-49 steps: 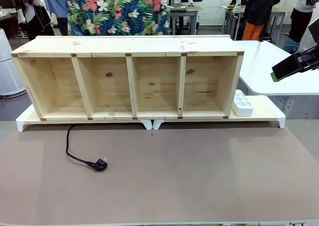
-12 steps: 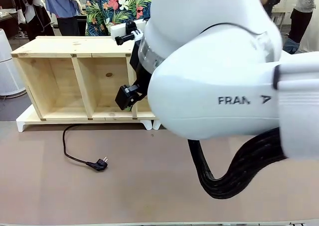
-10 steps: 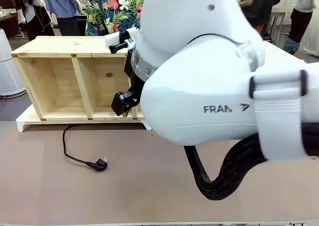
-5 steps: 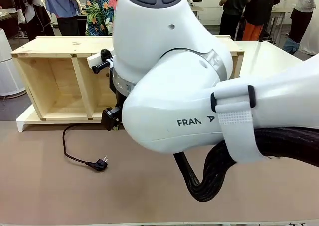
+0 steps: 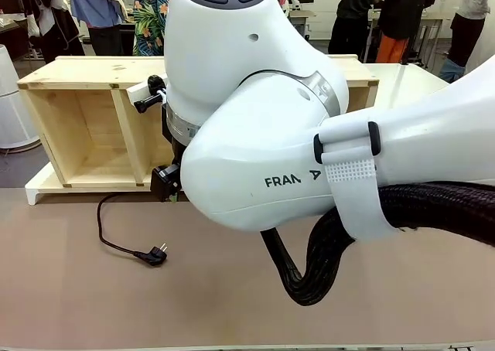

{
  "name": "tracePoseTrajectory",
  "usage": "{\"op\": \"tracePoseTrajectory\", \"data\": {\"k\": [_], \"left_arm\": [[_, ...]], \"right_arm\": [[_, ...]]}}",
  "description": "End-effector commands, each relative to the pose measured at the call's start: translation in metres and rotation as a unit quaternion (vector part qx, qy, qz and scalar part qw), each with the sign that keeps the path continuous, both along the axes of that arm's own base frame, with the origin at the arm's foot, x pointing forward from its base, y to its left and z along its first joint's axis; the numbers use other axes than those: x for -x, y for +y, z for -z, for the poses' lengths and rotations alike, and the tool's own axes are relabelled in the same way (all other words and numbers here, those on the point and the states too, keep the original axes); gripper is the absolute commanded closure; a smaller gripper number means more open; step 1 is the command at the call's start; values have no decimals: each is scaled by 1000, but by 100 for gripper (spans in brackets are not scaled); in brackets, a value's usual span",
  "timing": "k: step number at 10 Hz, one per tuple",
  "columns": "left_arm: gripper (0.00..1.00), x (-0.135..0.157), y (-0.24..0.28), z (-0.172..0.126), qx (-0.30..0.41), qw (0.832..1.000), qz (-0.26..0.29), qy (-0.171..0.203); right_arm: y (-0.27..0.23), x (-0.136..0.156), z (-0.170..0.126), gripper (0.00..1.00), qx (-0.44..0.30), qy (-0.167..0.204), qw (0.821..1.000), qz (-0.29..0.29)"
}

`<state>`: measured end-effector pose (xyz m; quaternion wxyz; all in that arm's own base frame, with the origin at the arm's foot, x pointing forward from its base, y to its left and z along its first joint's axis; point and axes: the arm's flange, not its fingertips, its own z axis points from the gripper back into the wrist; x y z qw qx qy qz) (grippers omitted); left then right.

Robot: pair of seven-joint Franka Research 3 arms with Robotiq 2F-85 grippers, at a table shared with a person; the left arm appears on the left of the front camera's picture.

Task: Perform cable management.
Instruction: When the cord part of the Power Cable appears at the lower middle area of the table and stops, grasp the cord part of the Power Cable.

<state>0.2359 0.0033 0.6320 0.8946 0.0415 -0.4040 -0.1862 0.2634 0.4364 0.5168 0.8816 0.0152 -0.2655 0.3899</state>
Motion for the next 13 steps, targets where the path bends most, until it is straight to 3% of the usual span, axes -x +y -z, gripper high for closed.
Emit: {"op": "tracePoseTrajectory", "data": {"k": [1,7,13], "left_arm": [[0,-3,-1,-1,5,1000,-6,-5],[0,-3,-1,-1,5,1000,-6,-5],[0,-3,-1,-1,5,1000,-6,-5]], "right_arm": [[-2,1,2,0,3,-1,1000,2],[0,1,0,0,0,0,1000,-1],[79,-41,15,0,65,80,987,-124]]}}
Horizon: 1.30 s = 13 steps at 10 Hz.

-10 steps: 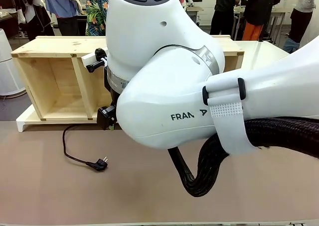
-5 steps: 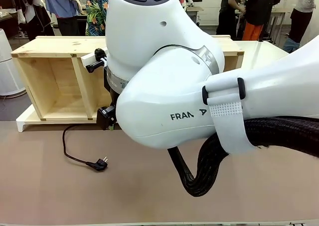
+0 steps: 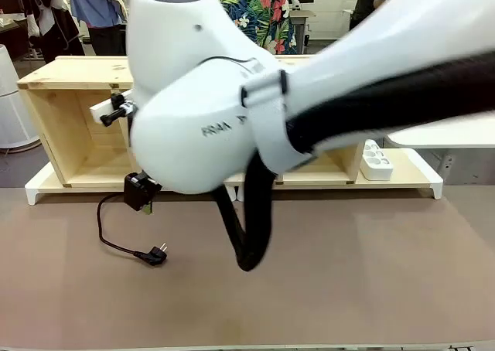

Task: Perform cable management.
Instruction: When the cord part of the Power Cable appears at the lower middle area of the table and stops, grasp the cord part of the Power Cable.

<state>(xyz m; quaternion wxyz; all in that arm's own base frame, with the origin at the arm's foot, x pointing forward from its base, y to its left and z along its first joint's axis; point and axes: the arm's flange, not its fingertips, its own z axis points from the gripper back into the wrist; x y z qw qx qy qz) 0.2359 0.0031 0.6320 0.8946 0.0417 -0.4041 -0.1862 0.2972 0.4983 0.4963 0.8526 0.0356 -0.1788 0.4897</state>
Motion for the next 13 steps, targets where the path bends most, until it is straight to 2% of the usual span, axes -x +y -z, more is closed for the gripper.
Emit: {"op": "tracePoseTrajectory", "data": {"k": [1,5,7,11,13], "left_arm": [[0,-3,-1,-1,6,1000,-6,-5],[0,-3,-1,-1,6,1000,-6,-5],[0,-3,-1,-1,6,1000,-6,-5],[0,-3,-1,-1,6,1000,-6,-5],[0,-3,-1,-1,6,1000,-6,-5]], "right_arm": [[29,-11,1,0,34,14,999,-34],[71,-31,48,0,61,28,994,-86],[82,-37,70,0,63,31,992,-101],[105,-54,117,0,64,62,986,-140],[108,-66,140,0,73,62,986,-140]]}}
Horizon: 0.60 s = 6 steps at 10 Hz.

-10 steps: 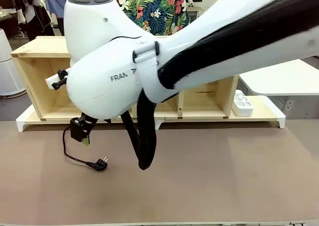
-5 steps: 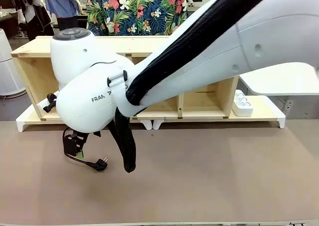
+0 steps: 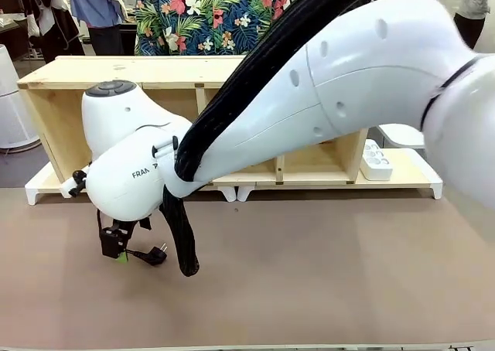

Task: Perform cable management.
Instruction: When the cord part of the Power Cable appears at the lower middle area of the table and stops, grasp the cord part of the Power Cable.

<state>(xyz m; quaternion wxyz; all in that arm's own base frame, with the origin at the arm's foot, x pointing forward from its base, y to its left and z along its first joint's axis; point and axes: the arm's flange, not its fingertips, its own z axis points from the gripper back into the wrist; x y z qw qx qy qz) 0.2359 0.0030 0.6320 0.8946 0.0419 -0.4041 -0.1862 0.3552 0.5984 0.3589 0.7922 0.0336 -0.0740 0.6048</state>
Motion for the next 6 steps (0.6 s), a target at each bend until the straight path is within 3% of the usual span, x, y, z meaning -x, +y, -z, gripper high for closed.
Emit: {"op": "tracePoseTrajectory", "data": {"k": [1,6], "left_arm": [[0,-3,-1,-1,6,1000,-6,-5],[0,-3,-1,-1,6,1000,-6,-5]], "right_arm": [[7,-14,10,0,6,-14,1000,-9],[10,-30,35,0,9,5,1000,-16]]}}
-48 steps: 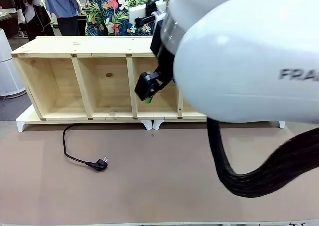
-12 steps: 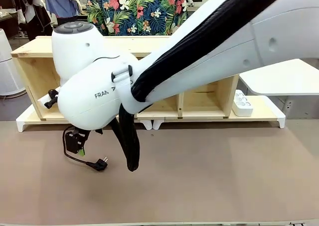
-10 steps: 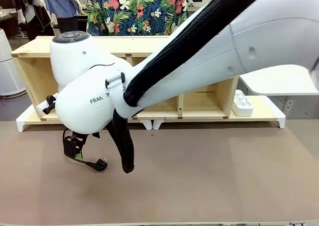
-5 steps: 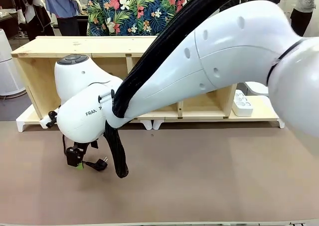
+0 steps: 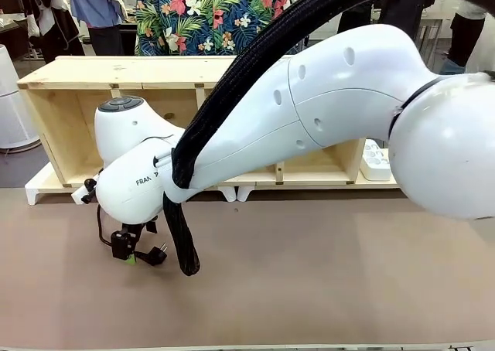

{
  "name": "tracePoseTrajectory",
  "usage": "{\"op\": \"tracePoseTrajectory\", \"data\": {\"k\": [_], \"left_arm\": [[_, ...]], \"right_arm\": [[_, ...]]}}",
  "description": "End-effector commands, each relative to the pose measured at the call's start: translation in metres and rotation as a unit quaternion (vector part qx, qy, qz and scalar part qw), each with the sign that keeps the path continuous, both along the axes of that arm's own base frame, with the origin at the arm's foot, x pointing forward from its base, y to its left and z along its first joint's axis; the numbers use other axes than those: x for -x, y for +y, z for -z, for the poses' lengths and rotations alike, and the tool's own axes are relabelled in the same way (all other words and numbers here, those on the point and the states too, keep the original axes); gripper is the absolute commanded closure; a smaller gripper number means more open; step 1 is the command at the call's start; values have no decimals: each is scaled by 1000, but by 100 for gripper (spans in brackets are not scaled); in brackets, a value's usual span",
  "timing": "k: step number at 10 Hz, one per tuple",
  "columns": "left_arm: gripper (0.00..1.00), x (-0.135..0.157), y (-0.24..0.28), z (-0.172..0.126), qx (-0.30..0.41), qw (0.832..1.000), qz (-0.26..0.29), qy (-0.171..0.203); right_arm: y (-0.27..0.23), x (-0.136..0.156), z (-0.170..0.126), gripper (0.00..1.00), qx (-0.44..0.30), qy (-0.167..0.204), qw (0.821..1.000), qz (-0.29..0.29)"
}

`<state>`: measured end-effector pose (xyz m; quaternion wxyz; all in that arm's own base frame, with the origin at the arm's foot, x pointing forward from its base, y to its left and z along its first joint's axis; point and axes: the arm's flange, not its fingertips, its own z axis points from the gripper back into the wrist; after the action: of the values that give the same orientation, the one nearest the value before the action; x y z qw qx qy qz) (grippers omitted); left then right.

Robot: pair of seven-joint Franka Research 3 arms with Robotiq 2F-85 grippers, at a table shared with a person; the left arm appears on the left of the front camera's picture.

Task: Perform cable management.
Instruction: When the cord part of the Power Cable appears at the lower middle area of the table and stops, grasp the cord part of the Power Cable.

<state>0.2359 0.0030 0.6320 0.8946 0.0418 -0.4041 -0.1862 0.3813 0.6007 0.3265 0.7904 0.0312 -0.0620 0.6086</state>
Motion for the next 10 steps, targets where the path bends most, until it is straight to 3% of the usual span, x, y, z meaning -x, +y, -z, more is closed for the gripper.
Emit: {"op": "tracePoseTrajectory", "data": {"k": [1,5,10], "left_arm": [[0,-3,-1,-1,6,1000,-6,-5],[0,-3,-1,-1,6,1000,-6,-5],[0,-3,-1,-1,6,1000,-6,-5]], "right_arm": [[9,-6,6,0,0,3,1000,-12],[7,-8,7,0,18,-4,1000,-9],[7,-10,7,50,25,-4,1000,-7]]}}
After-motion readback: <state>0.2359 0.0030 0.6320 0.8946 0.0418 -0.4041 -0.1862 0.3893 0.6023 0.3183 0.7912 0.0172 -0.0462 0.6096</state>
